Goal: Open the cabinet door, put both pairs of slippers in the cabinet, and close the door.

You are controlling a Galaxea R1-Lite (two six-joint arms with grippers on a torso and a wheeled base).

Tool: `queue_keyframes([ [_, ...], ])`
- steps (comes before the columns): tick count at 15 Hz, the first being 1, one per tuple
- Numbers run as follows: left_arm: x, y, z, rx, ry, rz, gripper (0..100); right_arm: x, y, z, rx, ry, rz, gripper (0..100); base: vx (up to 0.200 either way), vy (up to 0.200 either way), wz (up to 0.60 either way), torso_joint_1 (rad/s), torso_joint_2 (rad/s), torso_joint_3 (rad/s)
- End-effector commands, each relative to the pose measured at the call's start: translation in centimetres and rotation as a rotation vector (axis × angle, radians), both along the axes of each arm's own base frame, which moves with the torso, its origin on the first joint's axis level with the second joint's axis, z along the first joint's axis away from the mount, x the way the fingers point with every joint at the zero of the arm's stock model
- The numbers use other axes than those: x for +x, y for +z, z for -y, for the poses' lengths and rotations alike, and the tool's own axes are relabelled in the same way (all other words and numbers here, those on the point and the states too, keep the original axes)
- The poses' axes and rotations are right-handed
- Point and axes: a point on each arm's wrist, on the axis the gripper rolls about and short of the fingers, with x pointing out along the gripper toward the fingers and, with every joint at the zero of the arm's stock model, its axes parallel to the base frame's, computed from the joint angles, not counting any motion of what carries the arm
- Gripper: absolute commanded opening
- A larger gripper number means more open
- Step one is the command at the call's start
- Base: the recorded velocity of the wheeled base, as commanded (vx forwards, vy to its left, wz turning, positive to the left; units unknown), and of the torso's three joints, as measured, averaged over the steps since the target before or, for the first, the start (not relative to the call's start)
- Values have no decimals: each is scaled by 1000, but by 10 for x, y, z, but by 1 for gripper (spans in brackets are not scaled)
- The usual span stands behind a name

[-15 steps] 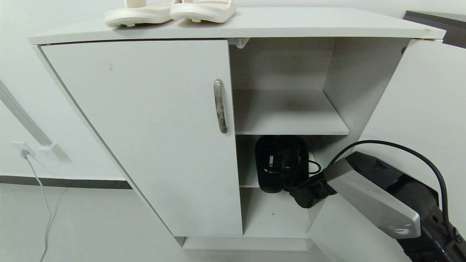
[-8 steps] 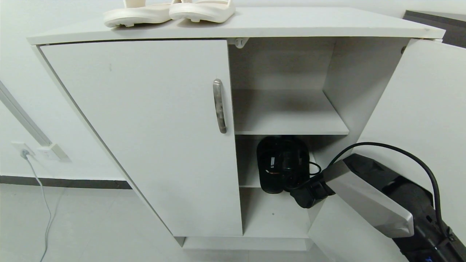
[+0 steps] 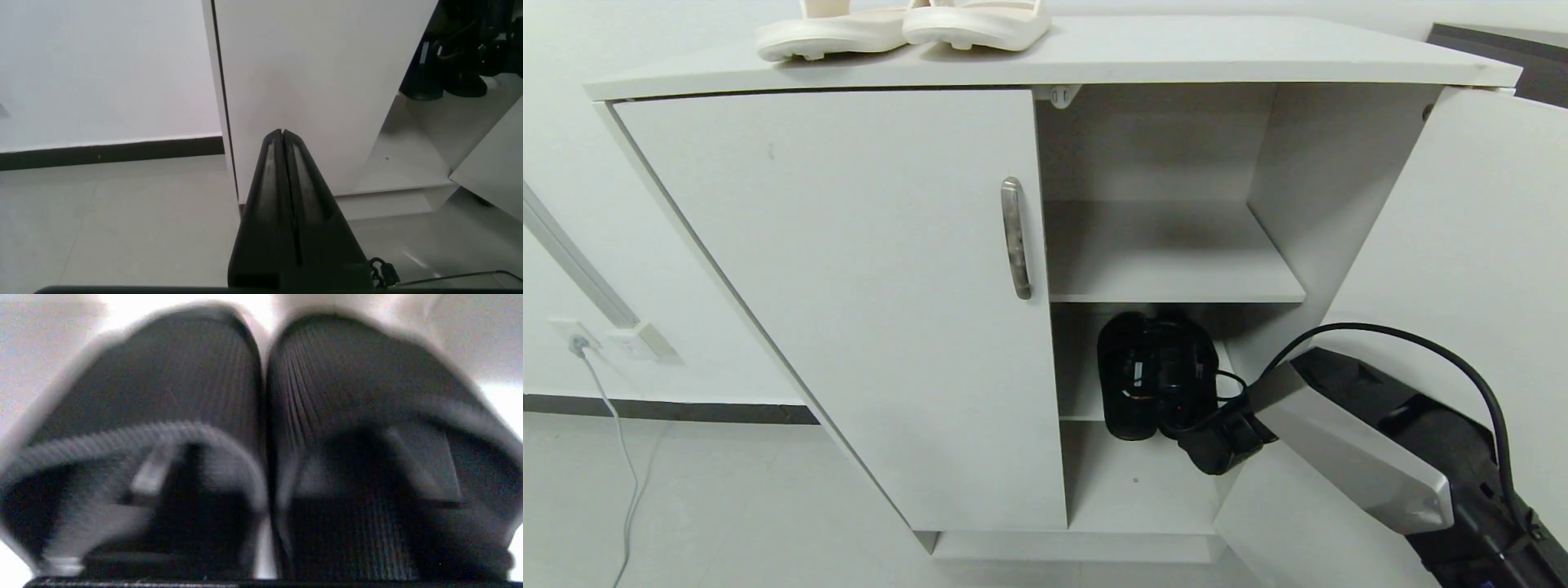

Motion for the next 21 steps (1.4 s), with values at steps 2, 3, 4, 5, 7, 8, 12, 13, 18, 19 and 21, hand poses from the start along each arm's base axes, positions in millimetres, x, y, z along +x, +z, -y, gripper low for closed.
queue_keyframes([
  [2, 0, 0, 0, 0, 0, -1, 0, -13, 8, 0, 1, 14, 0, 100, 0, 0, 0, 0, 0, 0],
  [3, 0, 0, 0, 0, 0, -1, 0, -22, 12, -2, 3, 24, 4, 100, 0, 0, 0, 0, 0, 0],
  [4, 0, 0, 0, 0, 0, -1, 0, -30, 16, -4, 10, 32, 17, 100, 0, 0, 0, 0, 0, 0],
  [5, 0, 0, 0, 0, 0, -1, 0, -38, 20, -4, 15, 41, 28, 100, 0, 0, 0, 0, 0, 0],
  [7, 0, 0, 0, 0, 0, -1, 0, -60, 31, -5, 23, 67, 39, 100, 0, 0, 0, 0, 0, 0],
  [8, 0, 0, 0, 0, 0, -1, 0, -71, 36, -5, 27, 81, 44, 100, 0, 0, 0, 0, 0, 0],
  [12, 0, 0, 0, 0, 0, -1, 0, -122, 43, 1, 14, 143, 21, 100, 0, 0, 0, 0, 0, 0],
  [13, 0, 0, 0, 0, 0, -1, 0, -134, 45, 5, 13, 156, 18, 100, 0, 0, 0, 0, 0, 0],
  [18, 0, 0, 0, 1, 0, -1, 0, -173, 47, 7, -6, 222, -13, 100, 0, 0, 0, 0, 0, 0],
  [19, 0, 0, 0, 1, -1, -1, 0, -175, 47, 6, -6, 228, -13, 100, 0, 0, 0, 0, 0, 0],
  [21, 0, 0, 0, 3, -1, -1, 0, -176, 48, 4, -4, 234, -11, 100, 0, 0, 0, 0, 0, 0],
])
